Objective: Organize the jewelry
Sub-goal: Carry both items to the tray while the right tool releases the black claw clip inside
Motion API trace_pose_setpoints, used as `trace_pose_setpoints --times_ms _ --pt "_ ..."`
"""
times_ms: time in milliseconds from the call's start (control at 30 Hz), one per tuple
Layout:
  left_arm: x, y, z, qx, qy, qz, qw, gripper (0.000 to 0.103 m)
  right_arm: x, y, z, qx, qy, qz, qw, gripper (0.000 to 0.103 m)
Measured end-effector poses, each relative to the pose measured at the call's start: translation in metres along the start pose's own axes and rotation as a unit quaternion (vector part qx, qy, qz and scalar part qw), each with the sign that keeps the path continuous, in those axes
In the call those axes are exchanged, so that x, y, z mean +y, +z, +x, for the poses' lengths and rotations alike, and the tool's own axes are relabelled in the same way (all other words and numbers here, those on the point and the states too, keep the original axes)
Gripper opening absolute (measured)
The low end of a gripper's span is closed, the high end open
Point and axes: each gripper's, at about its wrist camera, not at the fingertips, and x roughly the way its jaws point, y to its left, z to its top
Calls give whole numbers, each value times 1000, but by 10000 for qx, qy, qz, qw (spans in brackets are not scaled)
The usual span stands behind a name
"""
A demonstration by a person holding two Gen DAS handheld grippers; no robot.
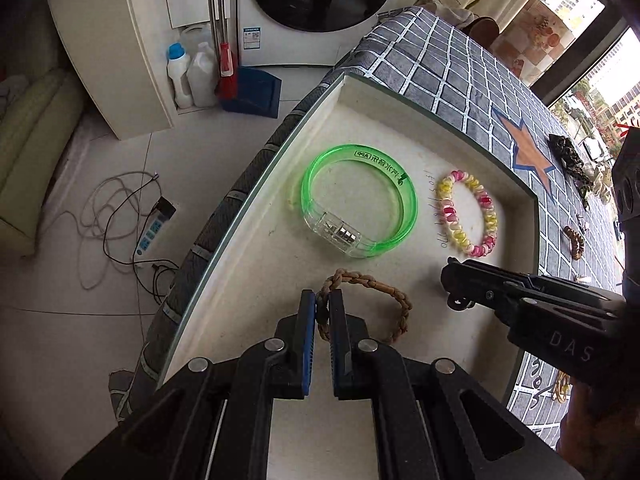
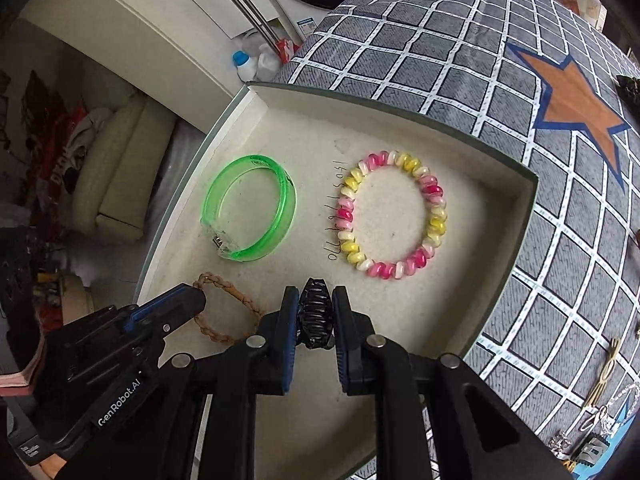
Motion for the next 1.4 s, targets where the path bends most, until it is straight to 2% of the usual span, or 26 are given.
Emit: trace_pose_setpoints --times_ms 500,800,867,933,967,1400 --pt "-12 25 19 -140 220 31 9997 13 -17 20 -2 -379 -293 14 9988 18" --pt "-27 22 19 -118 532 335 9979 14 -12 22 -2 -304 -251 24 9992 19" --pt "-29 20 18 -99 596 380 9974 14 -13 23 -2 -271 -177 61 9995 24" --pt "-30 18 17 -82 631 386 9972 14 -13 21 -4 -265 -98 83 9996 43" --pt "-30 18 17 -76 631 378 9973 14 -14 20 -5 -274 -105 86 9995 45" --pt "-46 12 4 -187 932 734 9928 14 -30 -1 -59 -699 51 474 9964 45"
